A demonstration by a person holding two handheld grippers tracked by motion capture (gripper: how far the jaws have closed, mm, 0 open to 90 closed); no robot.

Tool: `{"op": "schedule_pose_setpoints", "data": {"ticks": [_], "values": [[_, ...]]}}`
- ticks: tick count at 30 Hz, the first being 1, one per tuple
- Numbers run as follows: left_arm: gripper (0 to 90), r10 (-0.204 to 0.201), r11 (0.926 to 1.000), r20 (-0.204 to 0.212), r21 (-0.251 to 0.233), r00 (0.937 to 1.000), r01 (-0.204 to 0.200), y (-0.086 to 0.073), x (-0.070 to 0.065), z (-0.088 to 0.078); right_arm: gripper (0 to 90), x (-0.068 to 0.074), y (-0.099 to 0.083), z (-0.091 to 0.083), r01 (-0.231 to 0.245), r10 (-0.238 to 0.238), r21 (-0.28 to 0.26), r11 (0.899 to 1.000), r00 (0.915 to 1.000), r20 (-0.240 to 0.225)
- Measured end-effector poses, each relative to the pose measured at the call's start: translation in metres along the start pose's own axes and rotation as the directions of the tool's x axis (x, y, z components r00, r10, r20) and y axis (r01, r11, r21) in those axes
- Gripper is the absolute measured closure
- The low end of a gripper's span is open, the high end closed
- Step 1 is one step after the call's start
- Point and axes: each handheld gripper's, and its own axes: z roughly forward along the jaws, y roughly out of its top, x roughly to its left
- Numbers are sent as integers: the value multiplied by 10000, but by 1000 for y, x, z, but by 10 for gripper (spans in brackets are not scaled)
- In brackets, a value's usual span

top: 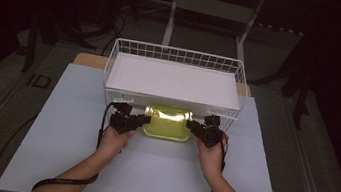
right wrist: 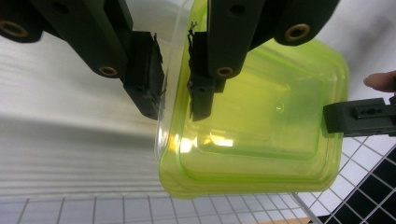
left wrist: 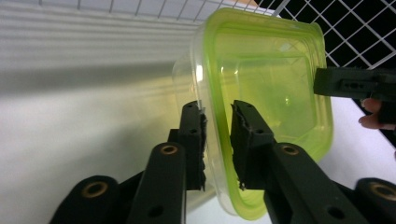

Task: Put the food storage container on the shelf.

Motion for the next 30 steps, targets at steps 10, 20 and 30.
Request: {"op": "schedule_pose_setpoints", "data": {"ticks": [10, 20, 30], "values": [[580, 850, 9956, -586, -346, 9947, -871, 2, 3, 9, 637, -1, -2, 11, 203, -194, -365, 9991, 9995, 252], [489, 745, 9946, -541, -682, 9958, -781, 0, 2, 9, 514, 2, -3, 12, 723, -663, -697, 9949, 9941, 854], [489, 1038, 9921, -254, -683, 9943, -1053, -7, -10, -14, 511, 10, -10, -13, 1006, -959, -927, 9906, 9939, 537]]}}
